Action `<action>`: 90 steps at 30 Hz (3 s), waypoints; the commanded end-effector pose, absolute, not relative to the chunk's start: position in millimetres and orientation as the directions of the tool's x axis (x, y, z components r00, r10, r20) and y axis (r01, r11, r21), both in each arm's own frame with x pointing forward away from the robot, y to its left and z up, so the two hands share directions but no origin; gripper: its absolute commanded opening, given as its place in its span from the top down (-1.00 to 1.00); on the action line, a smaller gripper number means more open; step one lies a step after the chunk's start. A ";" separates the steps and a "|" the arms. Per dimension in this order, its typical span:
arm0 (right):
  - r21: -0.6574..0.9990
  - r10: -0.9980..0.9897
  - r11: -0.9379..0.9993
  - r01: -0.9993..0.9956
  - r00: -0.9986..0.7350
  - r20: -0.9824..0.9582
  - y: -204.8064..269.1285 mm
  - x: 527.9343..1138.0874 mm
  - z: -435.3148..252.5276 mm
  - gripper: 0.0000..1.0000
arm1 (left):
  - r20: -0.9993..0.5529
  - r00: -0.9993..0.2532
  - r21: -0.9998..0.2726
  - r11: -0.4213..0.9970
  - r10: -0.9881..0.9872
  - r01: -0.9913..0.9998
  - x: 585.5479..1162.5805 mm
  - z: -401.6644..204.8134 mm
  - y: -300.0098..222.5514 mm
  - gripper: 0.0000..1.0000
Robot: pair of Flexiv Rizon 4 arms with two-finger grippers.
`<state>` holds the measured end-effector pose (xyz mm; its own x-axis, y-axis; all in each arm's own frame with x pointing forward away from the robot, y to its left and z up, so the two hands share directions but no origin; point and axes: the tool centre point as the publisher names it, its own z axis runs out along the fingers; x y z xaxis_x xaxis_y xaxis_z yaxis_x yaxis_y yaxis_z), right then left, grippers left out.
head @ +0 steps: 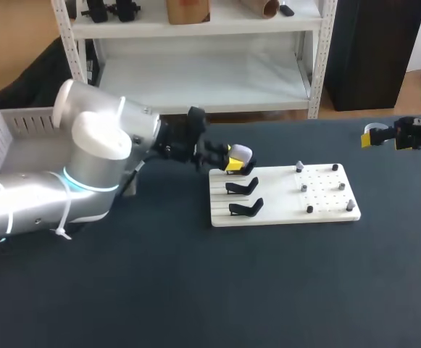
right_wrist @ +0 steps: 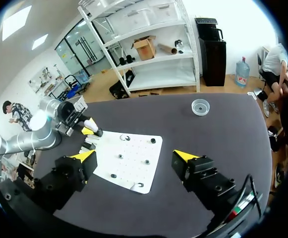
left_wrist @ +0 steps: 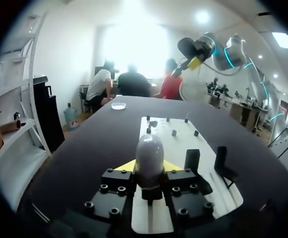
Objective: Pick up each earbud case from the left stands, insert the matching earbuds, close the lid, and place the case in the box.
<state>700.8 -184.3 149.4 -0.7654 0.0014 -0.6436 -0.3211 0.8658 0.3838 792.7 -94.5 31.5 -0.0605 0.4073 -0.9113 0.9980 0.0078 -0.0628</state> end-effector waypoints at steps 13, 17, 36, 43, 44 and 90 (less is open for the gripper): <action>0.359 -0.126 0.836 -0.415 -0.781 -0.611 -86.9 693.2 141.9 -1.00 | -0.892 0.061 0.115 0.094 0.448 0.989 767.5 87.9 -102.2 1.00; 0.367 -0.162 0.813 -0.452 -0.782 -0.602 -56.2 691.6 135.3 -1.00 | -0.889 0.100 0.156 0.091 0.448 0.983 758.5 98.0 -107.5 1.00; 0.382 -0.236 0.778 -0.498 -0.797 -0.556 -4.7 700.8 115.9 -1.00 | -0.893 0.165 0.199 0.038 0.418 0.979 733.2 108.6 -117.9 1.00; 0.387 -0.229 0.781 -0.490 -0.801 -0.553 -2.6 705.8 116.6 -1.00 | -0.893 0.168 0.196 0.024 0.417 0.980 727.5 107.0 -117.9 1.00; 0.386 -0.230 0.781 -0.491 -0.801 -0.553 -2.5 706.2 117.0 -1.00 | -0.893 0.168 0.195 0.023 0.418 0.981 727.4 106.4 -117.9 1.00; 0.055 -0.288 0.930 -0.363 -0.814 -0.504 -100.2 663.2 119.5 -1.00 | -0.984 0.035 0.046 0.058 0.175 0.997 720.3 133.3 -79.0 1.00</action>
<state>671.9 -98.7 118.4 -0.8158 -0.2911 -0.4997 -0.4280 0.8850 0.1832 720.9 -78.6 134.1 0.0334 0.1770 -0.9836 0.9976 0.0546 0.0437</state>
